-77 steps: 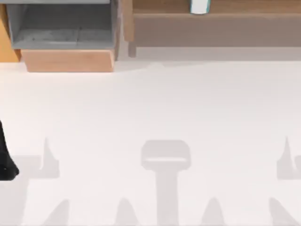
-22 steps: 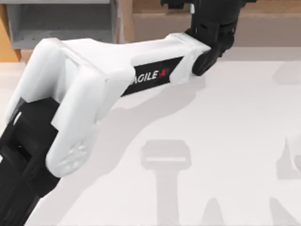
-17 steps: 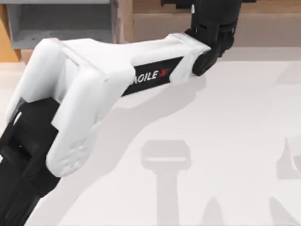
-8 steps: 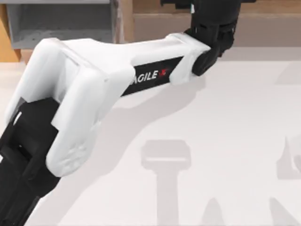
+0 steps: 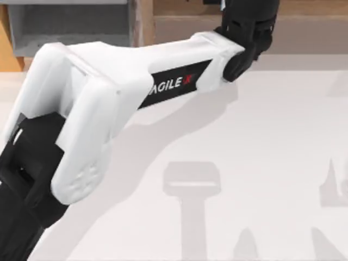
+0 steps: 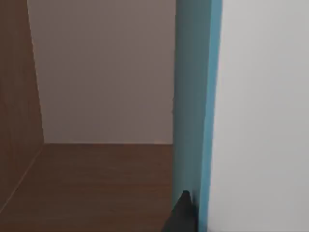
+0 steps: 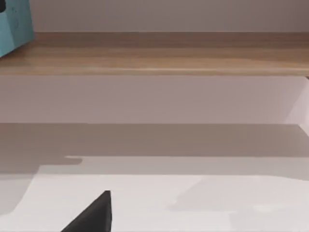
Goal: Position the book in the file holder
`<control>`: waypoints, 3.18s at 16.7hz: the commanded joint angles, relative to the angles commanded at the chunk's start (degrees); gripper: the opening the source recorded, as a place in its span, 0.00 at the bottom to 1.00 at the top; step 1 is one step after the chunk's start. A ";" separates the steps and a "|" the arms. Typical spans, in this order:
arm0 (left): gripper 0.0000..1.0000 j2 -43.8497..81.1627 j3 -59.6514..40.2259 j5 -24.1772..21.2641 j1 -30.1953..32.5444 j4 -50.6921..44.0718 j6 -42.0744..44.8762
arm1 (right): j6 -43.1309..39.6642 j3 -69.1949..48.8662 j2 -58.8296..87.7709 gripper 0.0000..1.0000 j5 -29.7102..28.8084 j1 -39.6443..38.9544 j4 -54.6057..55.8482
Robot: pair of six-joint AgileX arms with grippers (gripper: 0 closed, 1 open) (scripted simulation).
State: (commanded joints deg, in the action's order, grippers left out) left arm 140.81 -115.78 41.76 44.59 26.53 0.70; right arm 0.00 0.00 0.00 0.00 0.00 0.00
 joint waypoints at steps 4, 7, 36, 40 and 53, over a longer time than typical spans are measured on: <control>0.00 0.21 0.09 0.04 -0.01 -0.02 0.07 | 0.00 0.00 0.00 1.00 0.00 0.00 0.00; 0.00 -0.97 1.23 -0.48 0.19 0.05 1.13 | 0.00 0.00 0.00 1.00 0.00 0.00 0.00; 0.00 -47.63 79.57 -25.74 -26.03 13.43 80.93 | 0.00 0.00 0.00 1.00 0.00 0.00 0.00; 0.00 -41.82 75.00 -30.14 -30.35 16.96 85.83 | 0.00 0.00 0.00 1.00 0.00 0.00 0.00; 0.00 -36.92 70.57 -32.05 -31.66 17.45 87.14 | 0.00 0.00 0.00 1.00 0.00 0.00 0.00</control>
State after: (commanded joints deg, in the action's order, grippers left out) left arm 103.89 -45.20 9.71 12.93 43.98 87.84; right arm 0.00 0.00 0.00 0.00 0.00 0.00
